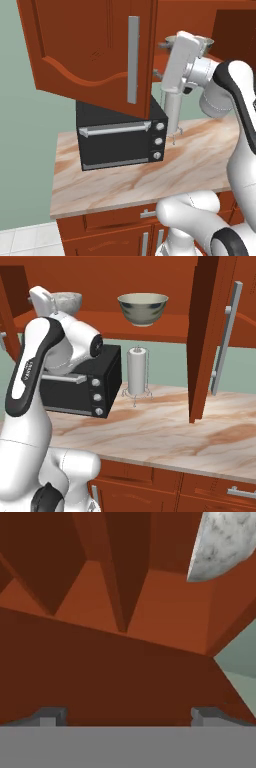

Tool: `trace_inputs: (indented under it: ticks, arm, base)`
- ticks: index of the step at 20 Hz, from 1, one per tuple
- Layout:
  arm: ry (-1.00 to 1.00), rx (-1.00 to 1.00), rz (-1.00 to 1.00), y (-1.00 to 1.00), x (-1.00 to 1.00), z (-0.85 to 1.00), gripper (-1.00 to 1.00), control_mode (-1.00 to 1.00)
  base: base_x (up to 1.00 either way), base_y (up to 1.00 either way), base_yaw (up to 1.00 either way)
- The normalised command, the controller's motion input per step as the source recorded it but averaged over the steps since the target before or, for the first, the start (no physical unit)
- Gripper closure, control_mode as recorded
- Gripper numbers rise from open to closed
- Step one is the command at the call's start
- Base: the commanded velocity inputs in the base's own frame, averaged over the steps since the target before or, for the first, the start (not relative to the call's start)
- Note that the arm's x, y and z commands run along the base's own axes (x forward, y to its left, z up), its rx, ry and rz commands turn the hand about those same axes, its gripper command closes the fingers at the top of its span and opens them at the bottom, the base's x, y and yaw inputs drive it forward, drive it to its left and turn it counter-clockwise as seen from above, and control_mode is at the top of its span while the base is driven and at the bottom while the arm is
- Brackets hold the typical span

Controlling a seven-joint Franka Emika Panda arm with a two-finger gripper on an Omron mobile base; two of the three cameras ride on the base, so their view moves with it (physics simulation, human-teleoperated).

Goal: Move the bowls from the cabinet to the plates on the dining table.

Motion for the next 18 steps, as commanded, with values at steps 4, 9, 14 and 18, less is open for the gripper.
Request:
trace_inputs:
  ticks: [4,9,14,18]
  arm:
    - [0.04,-0.06,0.11,0.32,0.00,0.05,-1.00,-1.00]
    - [0.04,-0.02,0.12,0.22,0.00,0.01,-1.00,-1.00]
    - [0.06,0.00,0.14,0.27,0.00,0.00,-1.00,-1.00]
    - [0.05,0.00,0.14,0.31,-0.03,0.00,-1.00,-1.00]
  base:
    - [0.00,0.00,0.00]
    - [0.00,0.00,0.00]
    - [0.00,0.00,0.00]
    - [0.00,0.00,0.00]
